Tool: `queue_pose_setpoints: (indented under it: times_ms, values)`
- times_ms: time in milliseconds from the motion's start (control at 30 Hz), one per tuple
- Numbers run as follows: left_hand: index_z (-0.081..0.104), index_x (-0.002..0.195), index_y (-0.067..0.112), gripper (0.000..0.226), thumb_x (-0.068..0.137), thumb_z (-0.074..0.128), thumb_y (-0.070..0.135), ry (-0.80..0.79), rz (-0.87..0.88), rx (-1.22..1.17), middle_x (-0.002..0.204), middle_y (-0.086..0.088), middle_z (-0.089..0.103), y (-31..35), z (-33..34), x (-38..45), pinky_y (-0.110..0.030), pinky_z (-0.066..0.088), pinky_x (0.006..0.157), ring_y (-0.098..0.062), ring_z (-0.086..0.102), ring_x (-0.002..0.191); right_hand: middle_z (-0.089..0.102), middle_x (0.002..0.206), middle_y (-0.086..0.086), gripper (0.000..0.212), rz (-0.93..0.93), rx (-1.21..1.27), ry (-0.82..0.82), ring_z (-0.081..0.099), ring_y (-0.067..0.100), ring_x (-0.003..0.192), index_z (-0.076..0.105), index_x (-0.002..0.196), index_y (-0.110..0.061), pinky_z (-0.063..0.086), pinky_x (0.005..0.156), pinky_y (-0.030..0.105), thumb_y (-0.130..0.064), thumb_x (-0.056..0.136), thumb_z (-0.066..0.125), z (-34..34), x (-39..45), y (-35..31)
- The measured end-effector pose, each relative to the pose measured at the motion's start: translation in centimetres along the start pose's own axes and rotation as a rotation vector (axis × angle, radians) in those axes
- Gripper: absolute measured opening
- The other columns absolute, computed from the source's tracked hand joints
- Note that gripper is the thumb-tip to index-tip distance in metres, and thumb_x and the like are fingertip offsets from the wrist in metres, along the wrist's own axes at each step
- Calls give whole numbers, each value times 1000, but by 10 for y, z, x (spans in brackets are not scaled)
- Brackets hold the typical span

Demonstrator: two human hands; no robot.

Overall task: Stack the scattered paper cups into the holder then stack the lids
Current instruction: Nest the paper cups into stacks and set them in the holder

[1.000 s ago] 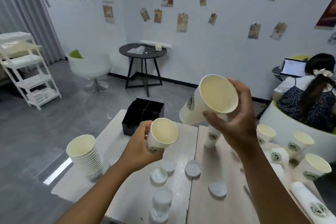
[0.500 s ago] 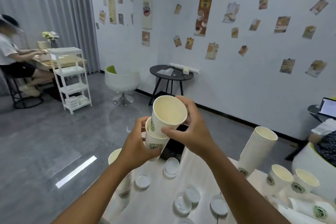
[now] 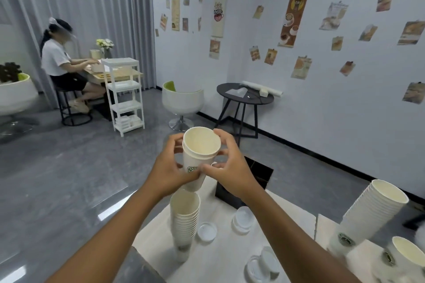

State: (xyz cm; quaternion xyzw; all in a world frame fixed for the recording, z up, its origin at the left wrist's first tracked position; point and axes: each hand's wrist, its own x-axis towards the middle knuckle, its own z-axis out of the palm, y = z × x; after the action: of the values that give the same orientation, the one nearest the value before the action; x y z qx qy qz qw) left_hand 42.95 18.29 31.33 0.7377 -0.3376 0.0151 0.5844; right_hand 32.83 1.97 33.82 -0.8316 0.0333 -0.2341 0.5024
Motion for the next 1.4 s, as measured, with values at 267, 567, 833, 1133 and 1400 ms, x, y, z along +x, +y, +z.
queue_pose_setpoints:
  times_ms: [267,567,833,1133,1400]
  values:
    - [48,131,41,90,53,90,54,27,-70,-15,129,29,57,-27,-22,-14,-34,61,80,2,57,119,50,142,-20,87,64,55,-49,51,5,130,39,147,-40,60,89,29,-25,77,87,29,6,12]
    - [47,130,44,83,66,98,30,22,-133,-44,130,21,57,-49,-7,-31,-39,63,80,-6,57,121,52,138,-23,87,134,67,-49,58,6,117,39,147,-41,61,83,29,-22,77,87,34,-11,26]
    - [46,132,46,90,55,92,61,10,-144,-65,134,22,56,-45,-1,-40,-35,63,77,-7,56,124,54,129,-28,76,151,78,-31,60,4,112,44,140,-43,60,81,24,-25,80,86,33,-28,24]
    - [45,136,37,101,49,89,63,-1,-142,-34,135,16,56,-47,-7,-44,-35,62,80,-10,56,124,52,130,-24,75,186,76,-59,59,8,116,42,143,-43,59,80,20,-27,84,84,42,-35,29]
    - [43,135,52,89,65,97,38,4,-128,0,136,18,55,-62,-14,-57,-31,52,98,-2,54,125,52,132,-19,73,181,17,-46,56,6,118,42,145,-42,57,85,21,-26,86,82,43,-39,47]
